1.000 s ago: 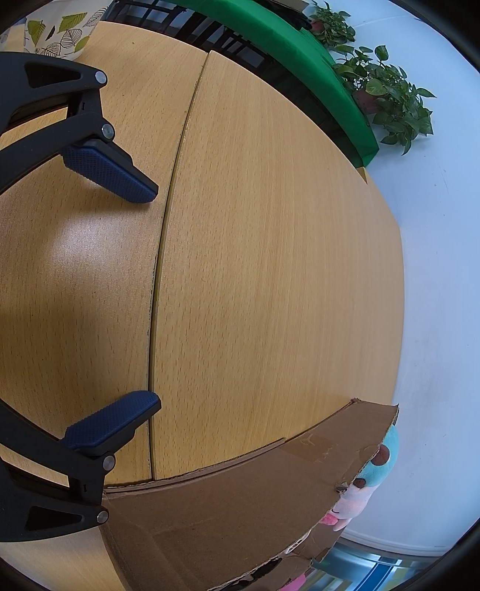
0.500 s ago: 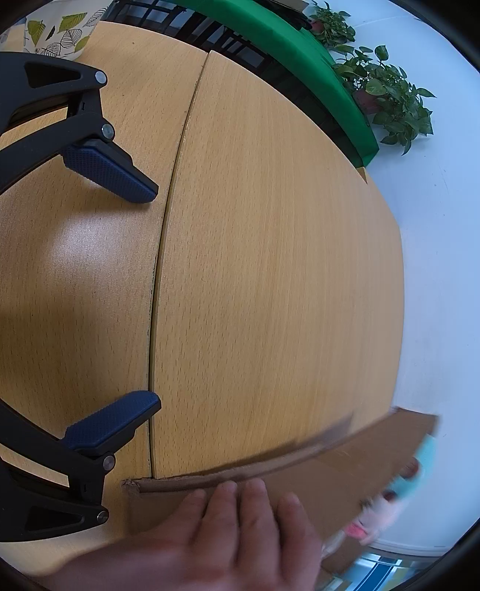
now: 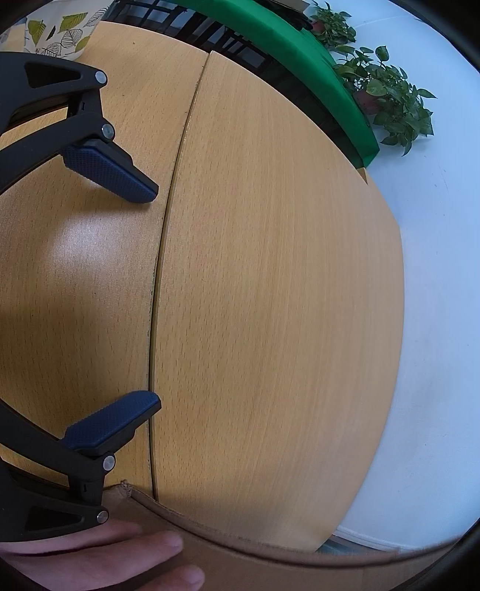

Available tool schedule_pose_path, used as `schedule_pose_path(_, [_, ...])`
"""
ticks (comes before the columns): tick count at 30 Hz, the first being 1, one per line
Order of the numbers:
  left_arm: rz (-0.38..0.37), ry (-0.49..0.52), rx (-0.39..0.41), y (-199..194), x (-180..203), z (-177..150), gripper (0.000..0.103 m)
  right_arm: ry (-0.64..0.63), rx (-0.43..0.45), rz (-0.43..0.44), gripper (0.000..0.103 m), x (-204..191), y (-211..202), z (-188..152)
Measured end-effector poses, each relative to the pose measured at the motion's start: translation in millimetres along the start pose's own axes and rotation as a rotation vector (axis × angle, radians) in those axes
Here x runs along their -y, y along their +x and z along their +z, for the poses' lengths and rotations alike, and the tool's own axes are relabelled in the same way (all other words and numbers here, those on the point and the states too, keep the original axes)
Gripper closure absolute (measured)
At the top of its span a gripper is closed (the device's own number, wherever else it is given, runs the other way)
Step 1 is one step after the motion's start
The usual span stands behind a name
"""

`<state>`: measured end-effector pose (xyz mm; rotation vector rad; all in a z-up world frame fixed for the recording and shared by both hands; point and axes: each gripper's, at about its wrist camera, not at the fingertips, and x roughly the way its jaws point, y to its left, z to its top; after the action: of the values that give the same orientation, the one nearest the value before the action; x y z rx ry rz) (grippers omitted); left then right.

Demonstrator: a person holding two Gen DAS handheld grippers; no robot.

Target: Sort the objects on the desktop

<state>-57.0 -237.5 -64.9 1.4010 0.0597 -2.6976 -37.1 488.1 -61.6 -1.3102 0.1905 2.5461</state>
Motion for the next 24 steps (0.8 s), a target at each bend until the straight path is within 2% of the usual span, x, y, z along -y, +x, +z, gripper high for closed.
schedule_pose_path(24, [0.002,-0.003,0.003,0.9,-1.5,-0.5,0.000,0.000,0.002,-0.002,0.000,-2.9,0.9,-0.4])
